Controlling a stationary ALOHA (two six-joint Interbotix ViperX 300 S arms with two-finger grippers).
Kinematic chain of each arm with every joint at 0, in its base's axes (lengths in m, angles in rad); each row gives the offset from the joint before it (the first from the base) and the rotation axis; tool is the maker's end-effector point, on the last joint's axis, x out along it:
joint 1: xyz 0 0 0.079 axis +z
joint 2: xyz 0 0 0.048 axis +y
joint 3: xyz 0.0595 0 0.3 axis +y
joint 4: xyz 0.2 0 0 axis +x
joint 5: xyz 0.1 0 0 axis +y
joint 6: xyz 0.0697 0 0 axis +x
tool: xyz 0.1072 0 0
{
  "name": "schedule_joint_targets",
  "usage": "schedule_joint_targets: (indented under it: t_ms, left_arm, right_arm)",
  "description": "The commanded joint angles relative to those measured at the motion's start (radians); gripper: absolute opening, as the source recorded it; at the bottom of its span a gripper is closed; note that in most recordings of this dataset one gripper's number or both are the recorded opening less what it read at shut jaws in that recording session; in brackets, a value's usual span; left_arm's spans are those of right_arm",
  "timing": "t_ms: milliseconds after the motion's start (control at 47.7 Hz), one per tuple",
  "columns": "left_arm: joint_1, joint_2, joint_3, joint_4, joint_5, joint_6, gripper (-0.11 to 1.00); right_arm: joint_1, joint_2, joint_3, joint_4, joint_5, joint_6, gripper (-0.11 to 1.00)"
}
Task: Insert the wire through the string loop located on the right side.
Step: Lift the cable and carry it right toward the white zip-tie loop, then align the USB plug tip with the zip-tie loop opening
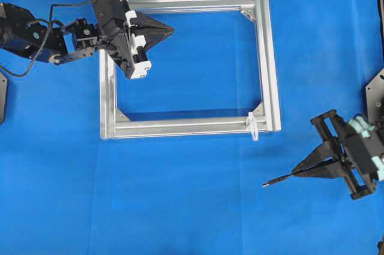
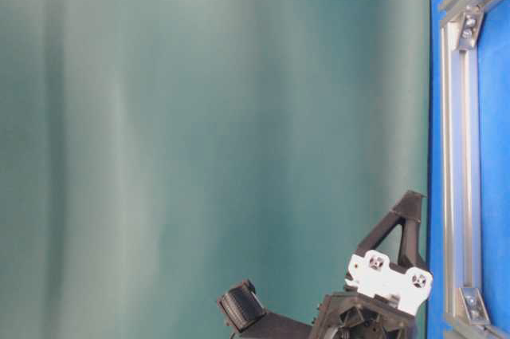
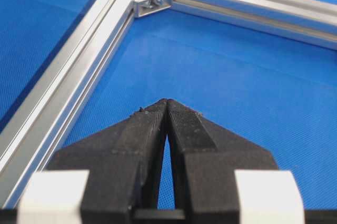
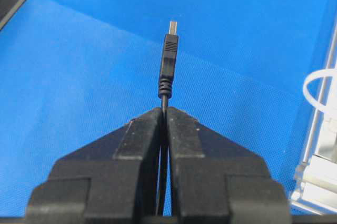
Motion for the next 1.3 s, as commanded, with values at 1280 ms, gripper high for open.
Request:
schedule_joint_targets:
  t_ms: [1280]
  left_arm:
    - [-0.006,-0.031,-0.012,0.003,-0.005,0.000,0.00]
  right_arm:
    - [-0.295,-0.104,0.081,0.002,0.032,-0.026,-0.04]
